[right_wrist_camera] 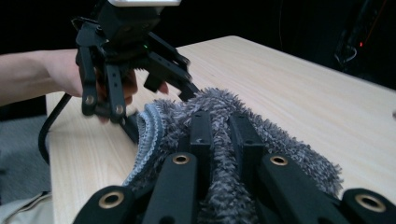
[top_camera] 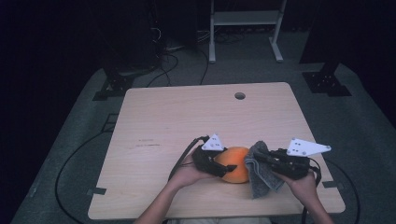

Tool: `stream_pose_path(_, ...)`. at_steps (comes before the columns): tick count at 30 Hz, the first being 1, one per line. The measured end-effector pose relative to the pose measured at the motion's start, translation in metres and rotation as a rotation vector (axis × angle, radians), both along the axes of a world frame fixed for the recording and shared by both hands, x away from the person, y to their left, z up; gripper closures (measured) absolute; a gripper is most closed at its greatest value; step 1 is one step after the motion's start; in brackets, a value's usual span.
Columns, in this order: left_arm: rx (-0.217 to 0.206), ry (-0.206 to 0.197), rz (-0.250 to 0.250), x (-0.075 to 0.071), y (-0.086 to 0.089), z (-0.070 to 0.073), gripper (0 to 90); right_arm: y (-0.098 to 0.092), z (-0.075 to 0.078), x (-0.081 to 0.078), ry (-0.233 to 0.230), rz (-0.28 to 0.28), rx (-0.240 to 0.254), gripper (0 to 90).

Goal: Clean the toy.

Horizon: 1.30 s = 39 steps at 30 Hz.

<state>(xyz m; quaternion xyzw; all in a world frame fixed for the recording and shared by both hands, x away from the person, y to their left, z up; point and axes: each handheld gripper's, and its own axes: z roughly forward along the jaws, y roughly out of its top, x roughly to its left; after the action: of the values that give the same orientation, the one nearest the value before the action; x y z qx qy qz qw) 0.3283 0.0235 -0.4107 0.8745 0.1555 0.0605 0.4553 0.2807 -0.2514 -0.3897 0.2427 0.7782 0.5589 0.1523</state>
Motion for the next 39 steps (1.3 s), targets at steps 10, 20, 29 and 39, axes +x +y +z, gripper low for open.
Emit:
stream_pose_path(10,-0.024,0.065,-0.052,0.018,0.005,-0.001,5.0,-0.005,-0.016,0.009,0.075,0.041,-0.033,80.9)
stream_pose_path(20,-0.024,0.138,-0.138,0.022,-0.002,-0.018,17.8,-0.028,-0.028,0.003,0.113,0.023,-0.024,80.8)
stream_pose_path(29,-0.053,0.082,-0.096,0.012,0.007,-0.019,28.8,-0.06,-0.043,-0.005,0.158,-0.088,-0.048,80.8)
stream_pose_path(39,-0.014,-0.041,-0.009,-0.007,0.017,0.018,33.9,-0.01,0.022,-0.009,-0.019,0.057,0.039,80.8)
